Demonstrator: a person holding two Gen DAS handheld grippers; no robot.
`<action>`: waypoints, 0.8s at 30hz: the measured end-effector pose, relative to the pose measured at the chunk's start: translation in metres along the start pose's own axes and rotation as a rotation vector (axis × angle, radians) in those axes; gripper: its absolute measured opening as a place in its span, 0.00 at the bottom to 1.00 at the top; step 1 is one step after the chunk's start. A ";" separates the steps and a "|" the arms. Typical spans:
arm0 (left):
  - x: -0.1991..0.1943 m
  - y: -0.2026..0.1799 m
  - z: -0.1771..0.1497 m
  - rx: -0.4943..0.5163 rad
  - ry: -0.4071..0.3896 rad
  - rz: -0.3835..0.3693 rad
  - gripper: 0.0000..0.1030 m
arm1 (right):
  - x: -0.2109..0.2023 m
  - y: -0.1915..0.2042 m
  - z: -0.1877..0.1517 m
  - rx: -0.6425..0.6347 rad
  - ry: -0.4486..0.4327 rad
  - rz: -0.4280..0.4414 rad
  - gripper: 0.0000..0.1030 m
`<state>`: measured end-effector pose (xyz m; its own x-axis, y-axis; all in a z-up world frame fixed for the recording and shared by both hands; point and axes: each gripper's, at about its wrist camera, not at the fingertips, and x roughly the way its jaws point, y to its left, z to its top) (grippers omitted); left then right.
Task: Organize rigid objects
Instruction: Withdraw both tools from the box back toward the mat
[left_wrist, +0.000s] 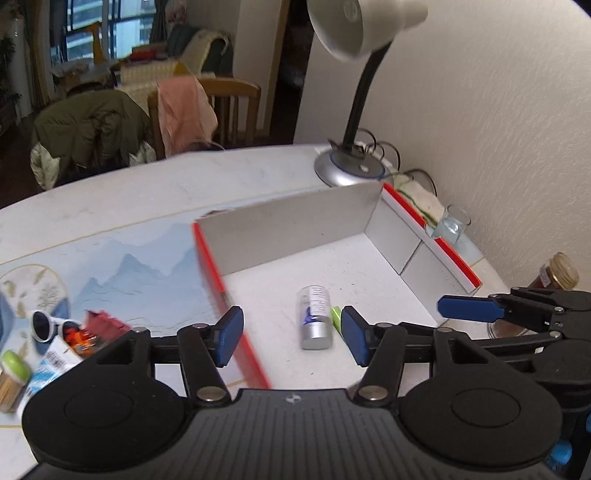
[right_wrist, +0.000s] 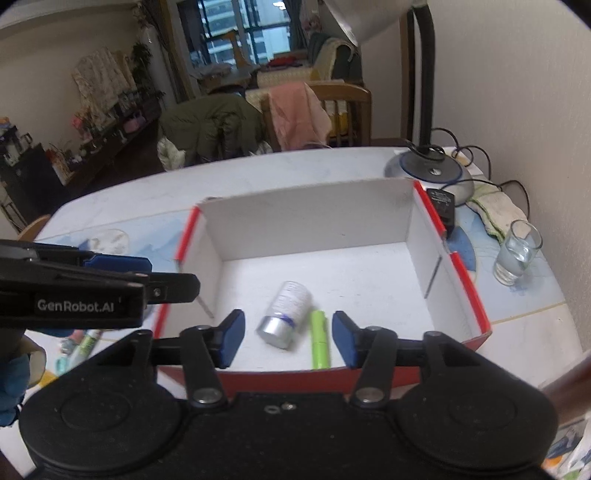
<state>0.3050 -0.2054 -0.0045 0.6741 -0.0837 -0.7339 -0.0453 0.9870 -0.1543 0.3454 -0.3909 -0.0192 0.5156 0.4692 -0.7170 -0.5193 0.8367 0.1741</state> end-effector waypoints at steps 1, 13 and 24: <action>-0.007 0.004 -0.004 -0.006 -0.009 -0.004 0.56 | -0.004 0.005 -0.002 -0.002 -0.009 0.000 0.61; -0.078 0.055 -0.052 -0.009 -0.095 -0.011 0.75 | -0.035 0.071 -0.027 0.030 -0.098 0.017 0.80; -0.114 0.120 -0.085 -0.026 -0.115 -0.012 0.85 | -0.034 0.145 -0.054 0.042 -0.127 0.048 0.93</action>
<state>0.1597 -0.0891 0.0041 0.7546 -0.0783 -0.6515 -0.0542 0.9820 -0.1808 0.2161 -0.3009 -0.0058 0.5744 0.5392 -0.6159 -0.5178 0.8221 0.2368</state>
